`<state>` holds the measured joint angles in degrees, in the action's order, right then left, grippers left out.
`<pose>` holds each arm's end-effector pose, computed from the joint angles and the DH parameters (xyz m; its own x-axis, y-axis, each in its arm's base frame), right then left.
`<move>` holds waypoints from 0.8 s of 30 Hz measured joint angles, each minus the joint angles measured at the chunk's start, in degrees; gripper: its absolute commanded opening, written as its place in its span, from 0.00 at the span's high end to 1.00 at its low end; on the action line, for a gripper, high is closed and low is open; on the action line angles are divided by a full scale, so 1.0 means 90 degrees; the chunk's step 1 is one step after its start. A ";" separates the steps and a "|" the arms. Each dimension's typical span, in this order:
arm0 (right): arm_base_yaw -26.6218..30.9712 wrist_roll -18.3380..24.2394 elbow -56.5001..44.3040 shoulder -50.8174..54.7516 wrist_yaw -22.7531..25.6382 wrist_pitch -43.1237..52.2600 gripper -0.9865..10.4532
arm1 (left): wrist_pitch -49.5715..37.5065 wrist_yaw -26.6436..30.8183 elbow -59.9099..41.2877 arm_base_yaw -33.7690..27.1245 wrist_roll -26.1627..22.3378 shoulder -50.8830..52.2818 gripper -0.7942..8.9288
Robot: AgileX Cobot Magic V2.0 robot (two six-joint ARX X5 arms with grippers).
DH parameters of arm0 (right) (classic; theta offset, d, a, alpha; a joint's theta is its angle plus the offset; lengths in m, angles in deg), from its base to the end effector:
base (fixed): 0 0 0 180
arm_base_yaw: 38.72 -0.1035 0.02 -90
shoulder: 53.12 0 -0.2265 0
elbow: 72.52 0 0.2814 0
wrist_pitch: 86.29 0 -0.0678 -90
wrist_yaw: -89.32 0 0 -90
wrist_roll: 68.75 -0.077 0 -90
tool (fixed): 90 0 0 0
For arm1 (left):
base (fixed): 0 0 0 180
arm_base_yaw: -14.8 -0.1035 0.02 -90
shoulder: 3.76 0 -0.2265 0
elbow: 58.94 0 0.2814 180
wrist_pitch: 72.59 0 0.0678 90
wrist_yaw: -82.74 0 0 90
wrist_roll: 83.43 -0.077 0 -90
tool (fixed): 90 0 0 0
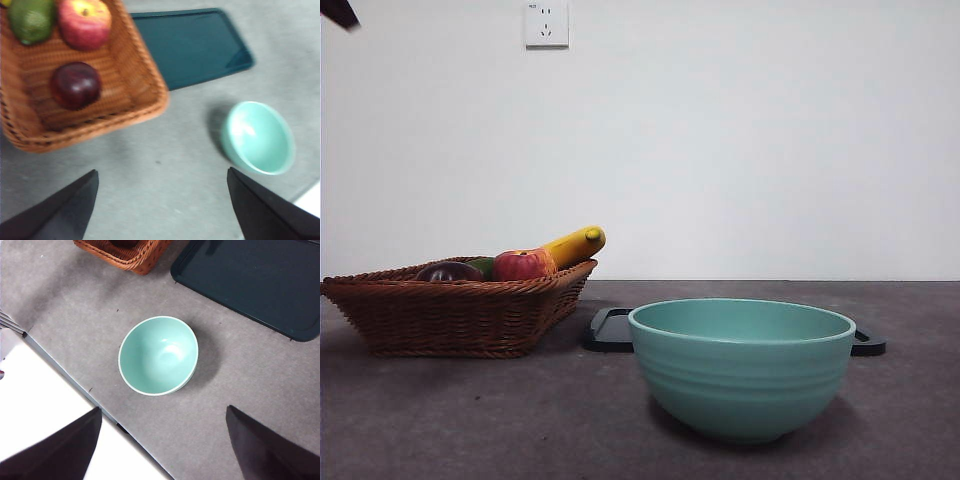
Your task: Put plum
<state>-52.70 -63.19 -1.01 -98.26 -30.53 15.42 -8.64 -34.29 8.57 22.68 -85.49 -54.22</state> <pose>0.1803 0.0844 0.2831 0.3988 0.6122 -0.6827 -0.5790 0.7454 0.3302 0.2310 -0.0673 0.2611 0.5406 -0.5336 -0.6504 0.4554 0.8356 -0.3071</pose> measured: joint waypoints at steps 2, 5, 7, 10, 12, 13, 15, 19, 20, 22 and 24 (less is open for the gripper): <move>0.0000 0.0000 0.0000 0.0000 0.0000 0.0000 0.57 | -0.0051 0.0311 0.0187 0.0141 0.0005 -0.0355 0.50; 0.0000 0.0000 0.0000 0.0000 0.0000 0.0000 0.57 | -0.0155 0.0765 0.0539 0.0318 0.0005 -0.0894 0.50; 0.0000 -0.0002 0.0000 0.0000 0.0000 0.0000 0.57 | -0.0236 0.0976 0.0811 0.0427 0.0005 -0.1282 0.50; 0.0000 0.0000 0.0000 0.0000 0.0000 0.0000 0.57 | -0.0335 0.1319 0.1217 0.0612 0.0005 -0.1843 0.50; 0.0000 0.0000 0.0000 0.0000 0.0000 0.0002 0.57 | -0.0379 0.1528 0.1481 0.0714 0.0005 -0.2188 0.50; 0.0000 0.0000 0.0000 0.0000 0.0000 0.0000 0.57 | -0.0389 0.1659 0.1630 0.0765 0.0005 -0.2395 0.50; 0.0000 0.0000 0.0000 0.0000 0.0000 0.0002 0.57 | -0.0420 0.1843 0.1851 0.0838 -0.0002 -0.2742 0.50; 0.0000 0.0000 0.0000 0.0000 0.0000 0.0002 0.57 | -0.0486 0.2033 0.2115 0.0942 -0.0051 -0.3400 0.50; 0.0000 0.0000 0.0002 -0.0002 0.0000 0.0002 0.57 | -0.0563 0.2040 0.2123 0.0952 -0.0058 -0.3548 0.50; 0.0000 -0.0002 0.0000 0.0000 0.0000 0.0002 0.57 | -0.0658 0.2120 0.2123 0.0979 -0.0073 -0.3818 0.50; 0.0000 -0.0002 0.0000 -0.0002 0.0000 0.0002 0.57 | -0.0726 0.2225 0.2123 0.0993 -0.0090 -0.4024 0.50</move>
<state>-52.70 -63.21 -1.01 -98.28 -30.53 15.44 -15.17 -14.27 27.68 31.61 -86.30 -90.44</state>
